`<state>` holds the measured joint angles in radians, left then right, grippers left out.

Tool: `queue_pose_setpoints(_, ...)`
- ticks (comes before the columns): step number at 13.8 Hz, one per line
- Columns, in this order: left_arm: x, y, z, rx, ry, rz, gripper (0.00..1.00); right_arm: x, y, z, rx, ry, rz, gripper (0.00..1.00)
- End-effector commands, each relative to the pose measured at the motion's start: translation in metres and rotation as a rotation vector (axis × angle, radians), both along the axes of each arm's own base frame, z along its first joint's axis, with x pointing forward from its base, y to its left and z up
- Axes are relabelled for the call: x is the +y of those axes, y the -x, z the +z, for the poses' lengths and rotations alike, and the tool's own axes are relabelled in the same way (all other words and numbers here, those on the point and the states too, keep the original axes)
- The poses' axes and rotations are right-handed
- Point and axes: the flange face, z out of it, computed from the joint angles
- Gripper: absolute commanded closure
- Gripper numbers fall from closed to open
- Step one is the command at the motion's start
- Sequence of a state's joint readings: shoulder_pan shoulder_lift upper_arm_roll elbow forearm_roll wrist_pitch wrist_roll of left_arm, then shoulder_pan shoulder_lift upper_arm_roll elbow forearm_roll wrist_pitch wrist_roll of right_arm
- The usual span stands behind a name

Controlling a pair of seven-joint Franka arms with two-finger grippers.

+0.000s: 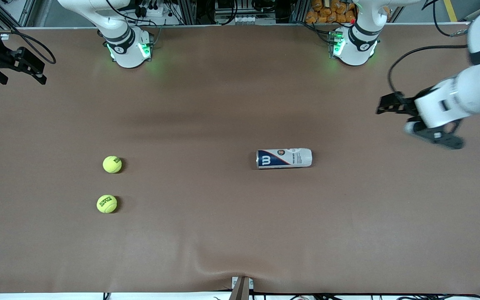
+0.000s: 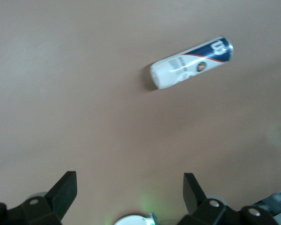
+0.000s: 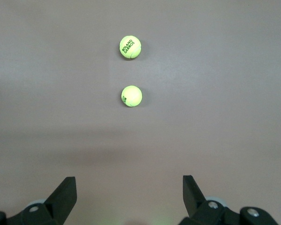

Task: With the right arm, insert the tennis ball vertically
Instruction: 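Reach the left gripper down to the lying Wilson can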

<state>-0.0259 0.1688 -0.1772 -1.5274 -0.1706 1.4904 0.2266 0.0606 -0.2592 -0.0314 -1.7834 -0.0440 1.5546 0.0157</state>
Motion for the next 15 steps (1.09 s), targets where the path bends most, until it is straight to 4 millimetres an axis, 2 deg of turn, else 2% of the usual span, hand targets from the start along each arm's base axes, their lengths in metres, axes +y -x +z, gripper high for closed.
queue_pose_setpoints(1,-0.047,-0.002,-0.009,-0.038,0.025,-0.179,0.00,-0.003,0.004,0.003,-0.006,-0.008,0.003,0.00)
queue_pose_setpoints(4,-0.123,0.016,-0.024,-0.083,-0.068,-0.383,0.00,-0.003,0.004,0.003,-0.006,-0.008,0.003,0.00)
queue_pose_setpoints(5,-0.139,0.018,-0.033,-0.092,-0.073,-0.422,0.00,-0.002,0.004,0.003,-0.006,-0.008,0.005,0.00)
queue_pose_setpoints(6,-0.148,0.015,-0.051,-0.080,-0.064,-0.472,0.00,-0.003,0.004,0.003,-0.006,-0.008,0.003,0.00)
queue_pose_setpoints(10,-0.148,-0.010,-0.129,-0.021,0.117,-0.790,0.00,-0.004,0.004,0.004,-0.006,-0.008,0.002,0.00)
queue_pose_setpoints(15,-0.188,-0.020,-0.217,-0.084,0.196,-1.064,0.00,-0.004,0.004,0.003,0.000,-0.008,0.002,0.00)
